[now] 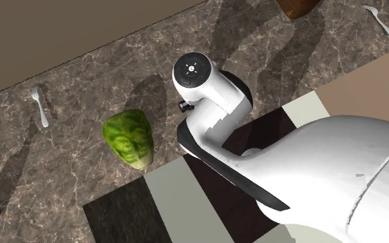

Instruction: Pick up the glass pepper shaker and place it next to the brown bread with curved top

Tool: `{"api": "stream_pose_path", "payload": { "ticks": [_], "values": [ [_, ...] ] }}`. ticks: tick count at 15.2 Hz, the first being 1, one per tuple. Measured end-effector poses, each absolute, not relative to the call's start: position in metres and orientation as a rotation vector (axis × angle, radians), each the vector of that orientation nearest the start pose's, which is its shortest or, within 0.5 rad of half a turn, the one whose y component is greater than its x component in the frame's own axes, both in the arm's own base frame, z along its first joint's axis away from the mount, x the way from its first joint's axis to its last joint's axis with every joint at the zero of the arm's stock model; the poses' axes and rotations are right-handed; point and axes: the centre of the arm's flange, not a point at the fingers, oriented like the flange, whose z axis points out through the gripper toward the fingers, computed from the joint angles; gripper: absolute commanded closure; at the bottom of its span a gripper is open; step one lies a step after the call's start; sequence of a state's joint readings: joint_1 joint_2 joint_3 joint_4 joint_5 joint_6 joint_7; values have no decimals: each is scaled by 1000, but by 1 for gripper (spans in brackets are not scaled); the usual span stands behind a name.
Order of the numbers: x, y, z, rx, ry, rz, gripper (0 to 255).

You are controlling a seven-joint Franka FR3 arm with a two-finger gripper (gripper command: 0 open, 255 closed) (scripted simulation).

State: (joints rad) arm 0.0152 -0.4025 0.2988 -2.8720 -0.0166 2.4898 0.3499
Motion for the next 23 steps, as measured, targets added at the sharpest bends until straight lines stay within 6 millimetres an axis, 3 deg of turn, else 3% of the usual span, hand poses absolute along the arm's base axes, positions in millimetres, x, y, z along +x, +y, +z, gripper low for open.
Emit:
{"api": "stream_pose_path", "payload": {
  "ticks": [3,9,10,20,23],
  "values": [
    [333,94,279,-3258,74,-69,0],
    [333,94,276,-3258,74,-70,0],
    [333,94,276,-3258,74,-70,255],
    [334,94,276,-3257,73,-72,255],
    [333,93,287,-3258,74,-71,255]
  ]
}}
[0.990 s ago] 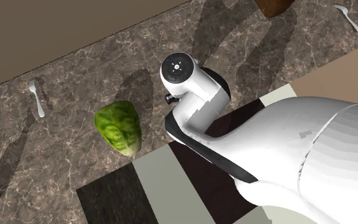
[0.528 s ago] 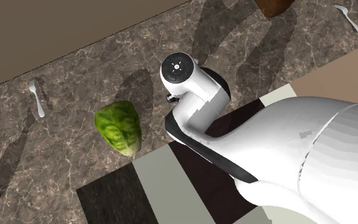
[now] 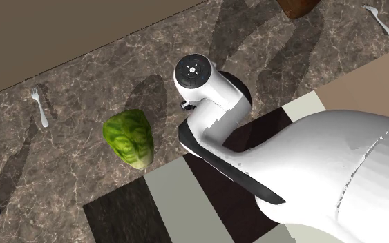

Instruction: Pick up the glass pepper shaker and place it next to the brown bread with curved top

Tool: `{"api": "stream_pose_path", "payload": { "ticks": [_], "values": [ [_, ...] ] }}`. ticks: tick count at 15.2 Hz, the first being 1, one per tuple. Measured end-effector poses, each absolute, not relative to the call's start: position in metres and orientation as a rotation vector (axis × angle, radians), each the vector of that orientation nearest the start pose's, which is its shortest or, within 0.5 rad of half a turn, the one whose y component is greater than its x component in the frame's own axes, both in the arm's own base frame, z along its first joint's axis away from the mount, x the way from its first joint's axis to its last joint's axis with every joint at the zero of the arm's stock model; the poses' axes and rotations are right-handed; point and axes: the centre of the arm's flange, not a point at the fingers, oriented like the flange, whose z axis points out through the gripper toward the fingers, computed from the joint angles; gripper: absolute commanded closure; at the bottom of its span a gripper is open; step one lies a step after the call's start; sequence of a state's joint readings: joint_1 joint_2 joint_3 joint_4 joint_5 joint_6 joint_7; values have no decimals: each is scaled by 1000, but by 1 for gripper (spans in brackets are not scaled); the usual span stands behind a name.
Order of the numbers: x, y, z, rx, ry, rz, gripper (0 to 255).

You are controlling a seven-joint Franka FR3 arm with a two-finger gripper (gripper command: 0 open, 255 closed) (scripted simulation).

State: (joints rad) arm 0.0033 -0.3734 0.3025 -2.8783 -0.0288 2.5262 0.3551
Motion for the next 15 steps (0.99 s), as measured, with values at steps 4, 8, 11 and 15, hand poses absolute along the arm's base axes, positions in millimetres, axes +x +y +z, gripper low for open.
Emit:
{"api": "stream_pose_path", "payload": {
  "ticks": [4,8,11,15],
  "values": [
    [333,94,308,-3258,74,-72,255],
    [333,94,328,-3258,74,-71,255],
    [334,94,345,-3258,74,-72,255],
    [334,93,366,-3258,74,-71,255]
  ]
}}
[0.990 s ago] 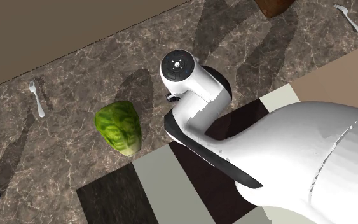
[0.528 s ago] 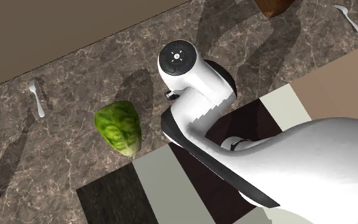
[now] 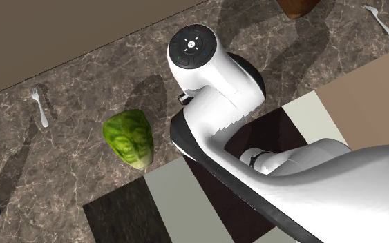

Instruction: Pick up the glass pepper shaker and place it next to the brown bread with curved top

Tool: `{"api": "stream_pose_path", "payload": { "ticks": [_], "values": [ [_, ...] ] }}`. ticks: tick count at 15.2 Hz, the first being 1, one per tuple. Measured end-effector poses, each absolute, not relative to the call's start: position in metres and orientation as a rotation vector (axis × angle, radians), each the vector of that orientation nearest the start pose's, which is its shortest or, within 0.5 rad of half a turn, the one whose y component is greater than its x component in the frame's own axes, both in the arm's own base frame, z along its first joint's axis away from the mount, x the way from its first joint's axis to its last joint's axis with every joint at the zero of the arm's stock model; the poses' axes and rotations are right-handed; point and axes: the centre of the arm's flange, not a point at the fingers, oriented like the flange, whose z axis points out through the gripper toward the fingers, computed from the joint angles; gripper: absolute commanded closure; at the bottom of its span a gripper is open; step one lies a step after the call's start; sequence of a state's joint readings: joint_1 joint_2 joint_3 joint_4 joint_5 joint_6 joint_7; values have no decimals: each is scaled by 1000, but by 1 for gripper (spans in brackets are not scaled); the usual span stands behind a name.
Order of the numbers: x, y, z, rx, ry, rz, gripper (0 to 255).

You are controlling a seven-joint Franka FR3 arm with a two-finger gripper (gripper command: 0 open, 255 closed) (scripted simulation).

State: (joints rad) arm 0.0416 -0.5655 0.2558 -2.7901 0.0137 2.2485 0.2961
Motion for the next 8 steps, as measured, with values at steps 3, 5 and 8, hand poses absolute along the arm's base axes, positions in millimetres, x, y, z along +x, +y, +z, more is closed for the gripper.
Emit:
{"api": "stream_pose_path", "payload": {
  "ticks": [3,5,8],
  "values": [
    [334,93,382,-3258,74,-71,255],
    [334,94,392,-3258,74,-71,255],
    [333,93,407,-3258,74,-71,255]
  ]
}}
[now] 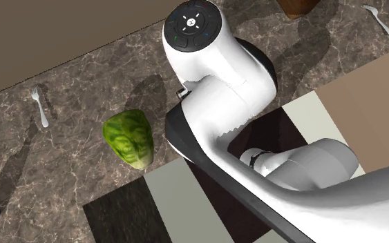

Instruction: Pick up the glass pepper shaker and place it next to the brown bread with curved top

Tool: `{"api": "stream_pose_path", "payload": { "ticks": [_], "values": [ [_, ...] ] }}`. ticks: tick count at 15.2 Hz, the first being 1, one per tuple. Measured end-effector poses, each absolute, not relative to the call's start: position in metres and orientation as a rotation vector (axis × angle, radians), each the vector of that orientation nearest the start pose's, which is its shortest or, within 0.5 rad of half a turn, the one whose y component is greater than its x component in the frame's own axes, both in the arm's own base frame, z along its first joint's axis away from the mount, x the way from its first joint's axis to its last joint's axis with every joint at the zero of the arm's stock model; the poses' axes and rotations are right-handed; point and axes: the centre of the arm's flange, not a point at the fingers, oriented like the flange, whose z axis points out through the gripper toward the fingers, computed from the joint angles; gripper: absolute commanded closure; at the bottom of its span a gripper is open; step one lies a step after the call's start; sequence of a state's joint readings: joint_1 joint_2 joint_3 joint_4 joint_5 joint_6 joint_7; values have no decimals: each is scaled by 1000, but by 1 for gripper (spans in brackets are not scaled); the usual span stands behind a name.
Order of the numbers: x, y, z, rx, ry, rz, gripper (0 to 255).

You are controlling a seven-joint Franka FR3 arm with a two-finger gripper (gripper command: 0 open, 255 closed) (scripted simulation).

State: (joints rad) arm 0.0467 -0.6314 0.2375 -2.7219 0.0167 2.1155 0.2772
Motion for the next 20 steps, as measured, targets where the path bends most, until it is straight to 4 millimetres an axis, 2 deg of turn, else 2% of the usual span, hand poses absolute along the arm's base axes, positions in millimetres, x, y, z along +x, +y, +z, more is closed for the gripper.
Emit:
{"api": "stream_pose_path", "payload": {
  "ticks": [11,14,20],
  "values": [
    [335,94,466,-3258,74,-71,255],
    [344,69,471,-3258,75,-70,255],
    [374,-4,471,-3257,75,-70,255]
  ]
}}
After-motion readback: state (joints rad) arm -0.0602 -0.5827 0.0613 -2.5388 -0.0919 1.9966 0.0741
